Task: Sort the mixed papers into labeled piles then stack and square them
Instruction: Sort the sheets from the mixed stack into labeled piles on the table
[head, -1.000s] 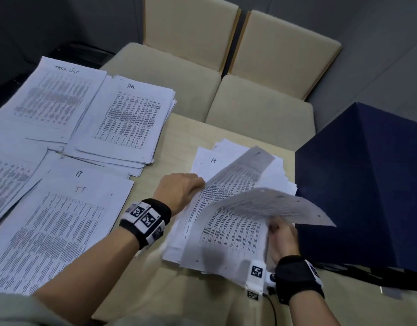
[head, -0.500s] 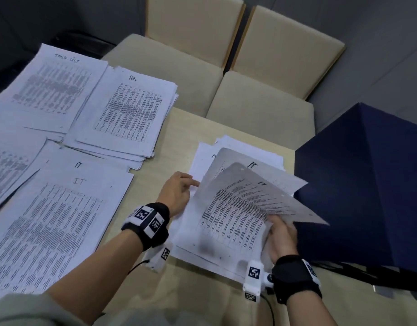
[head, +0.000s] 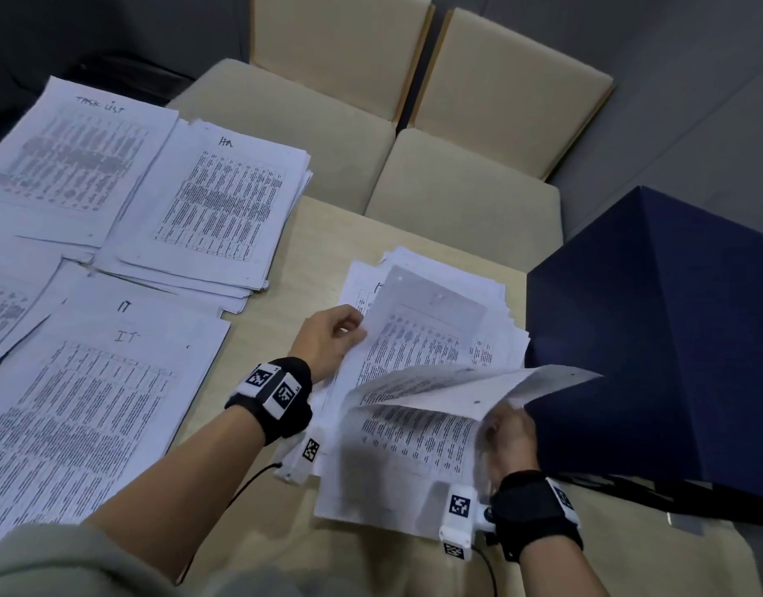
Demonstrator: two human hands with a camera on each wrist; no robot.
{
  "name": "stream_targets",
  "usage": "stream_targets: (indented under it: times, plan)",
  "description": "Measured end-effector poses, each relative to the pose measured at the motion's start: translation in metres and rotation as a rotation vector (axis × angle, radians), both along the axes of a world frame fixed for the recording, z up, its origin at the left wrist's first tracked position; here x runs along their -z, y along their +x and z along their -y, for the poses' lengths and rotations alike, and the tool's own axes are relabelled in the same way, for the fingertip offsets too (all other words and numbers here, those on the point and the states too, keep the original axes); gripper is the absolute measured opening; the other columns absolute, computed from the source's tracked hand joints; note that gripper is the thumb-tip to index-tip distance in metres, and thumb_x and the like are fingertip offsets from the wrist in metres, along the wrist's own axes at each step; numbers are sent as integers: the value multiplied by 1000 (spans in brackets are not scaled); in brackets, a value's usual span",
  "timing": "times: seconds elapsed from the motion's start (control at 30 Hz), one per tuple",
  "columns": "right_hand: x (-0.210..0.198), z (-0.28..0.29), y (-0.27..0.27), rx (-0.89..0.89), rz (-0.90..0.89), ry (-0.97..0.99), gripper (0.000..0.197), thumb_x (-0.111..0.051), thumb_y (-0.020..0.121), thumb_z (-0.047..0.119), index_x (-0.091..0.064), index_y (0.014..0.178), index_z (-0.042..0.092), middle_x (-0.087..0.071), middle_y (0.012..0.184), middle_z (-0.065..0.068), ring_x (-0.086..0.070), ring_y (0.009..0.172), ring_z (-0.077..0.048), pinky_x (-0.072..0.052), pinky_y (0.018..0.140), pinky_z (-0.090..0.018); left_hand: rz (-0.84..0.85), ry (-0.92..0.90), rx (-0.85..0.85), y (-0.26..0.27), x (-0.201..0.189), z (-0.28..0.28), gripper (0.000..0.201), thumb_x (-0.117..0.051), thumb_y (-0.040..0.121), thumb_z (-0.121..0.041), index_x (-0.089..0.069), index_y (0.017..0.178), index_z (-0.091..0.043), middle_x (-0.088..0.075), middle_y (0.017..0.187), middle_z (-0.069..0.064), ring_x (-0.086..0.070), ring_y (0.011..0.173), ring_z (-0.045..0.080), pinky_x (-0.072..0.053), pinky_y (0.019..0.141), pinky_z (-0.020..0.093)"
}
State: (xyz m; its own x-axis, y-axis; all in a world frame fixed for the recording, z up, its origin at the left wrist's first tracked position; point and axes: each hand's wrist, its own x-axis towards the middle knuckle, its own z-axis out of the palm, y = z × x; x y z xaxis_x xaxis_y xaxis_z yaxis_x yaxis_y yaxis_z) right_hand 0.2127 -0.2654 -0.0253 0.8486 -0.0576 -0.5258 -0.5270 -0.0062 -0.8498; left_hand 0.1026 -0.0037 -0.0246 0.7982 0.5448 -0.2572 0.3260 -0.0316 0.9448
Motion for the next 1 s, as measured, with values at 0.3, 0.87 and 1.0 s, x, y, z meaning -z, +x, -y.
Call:
stream_targets:
  times: [0.3, 0.87, 1.0]
  plan:
    - [-1, -9, -8, -151, 159, -53, 17, -66, 87, -2, -73, 96, 11, -72, 96, -4, -66, 98, -18, -50, 85, -28, 80, -242, 124, -11, -16, -7, 29, -51, 80, 21, -66, 75, -3, -64, 70, 8, -56, 67, 17, -45, 64, 23]
    - [-19, -12, -5, -127, 27, 129, 23, -52, 88, -11, -59, 79, 10, -67, 81, -5, -65, 74, -16, -53, 61, -23, -320, 323, 27, -9, 4, -18, 43, -74, 85, -22, -45, 53, -20, -45, 51, -7, -43, 49, 10, -30, 52, 23]
    - [-14, -10, -4, -88, -79, 135, 14, -54, 87, -5, -60, 83, 7, -64, 87, -14, -60, 81, -27, -50, 72, -35, -68, 130, 166, -17, 0, -20, 29, -70, 90, -19, -58, 63, -16, -51, 53, -6, -44, 50, 7, -39, 56, 22]
